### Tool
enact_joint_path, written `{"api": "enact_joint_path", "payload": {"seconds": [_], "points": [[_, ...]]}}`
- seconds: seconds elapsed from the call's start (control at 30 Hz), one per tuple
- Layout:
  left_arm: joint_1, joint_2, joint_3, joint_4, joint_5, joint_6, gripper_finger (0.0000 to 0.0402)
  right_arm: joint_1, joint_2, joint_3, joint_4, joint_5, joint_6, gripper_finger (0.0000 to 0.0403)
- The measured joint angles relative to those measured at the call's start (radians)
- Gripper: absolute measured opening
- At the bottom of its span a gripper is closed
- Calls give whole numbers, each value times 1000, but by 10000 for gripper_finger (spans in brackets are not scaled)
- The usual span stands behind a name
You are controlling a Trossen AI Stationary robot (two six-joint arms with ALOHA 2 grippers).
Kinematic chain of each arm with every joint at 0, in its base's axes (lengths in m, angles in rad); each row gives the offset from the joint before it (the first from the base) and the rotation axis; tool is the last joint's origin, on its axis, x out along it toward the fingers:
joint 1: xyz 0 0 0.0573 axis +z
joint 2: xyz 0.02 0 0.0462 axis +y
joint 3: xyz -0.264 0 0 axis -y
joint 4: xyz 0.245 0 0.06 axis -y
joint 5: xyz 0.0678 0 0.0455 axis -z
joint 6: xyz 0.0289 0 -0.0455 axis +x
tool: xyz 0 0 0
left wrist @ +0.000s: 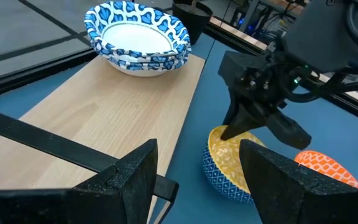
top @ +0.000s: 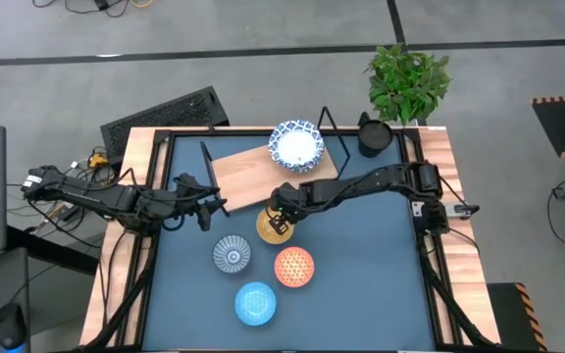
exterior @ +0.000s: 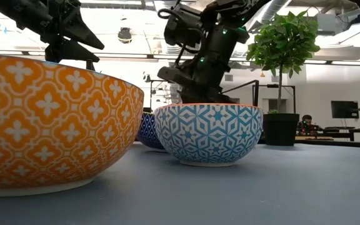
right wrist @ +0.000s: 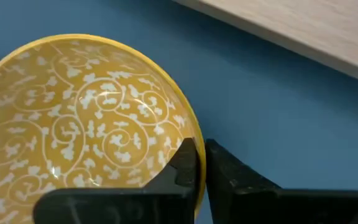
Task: Place and stack bowls onto a shelf
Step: Put the yellow patterned bowl on the shelf
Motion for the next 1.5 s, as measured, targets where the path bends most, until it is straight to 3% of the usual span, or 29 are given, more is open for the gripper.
{"api": "enact_joint_path", "payload": {"seconds": [0.17,0.43,0.63,1.0,1.23,1.37,1.5], "points": [[0,0,0,-1,0,0,213,2,2,60,-73,-4,-19,35],[0,0,0,-2,0,0,213,0,2,265,-208,-3,-138,35],[0,0,0,-3,0,0,213,-81,2,417,-282,-10,-228,35],[0,0,0,-3,-1,0,213,-251,11,532,-224,-154,-272,35],[0,0,0,-3,-1,-2,213,-285,13,533,-108,-160,-270,35],[0,0,0,-3,-2,-3,213,-288,94,574,-94,-163,-277,35],[0,0,0,-7,-1,-5,213,-280,252,738,-208,-168,-319,35]]}}
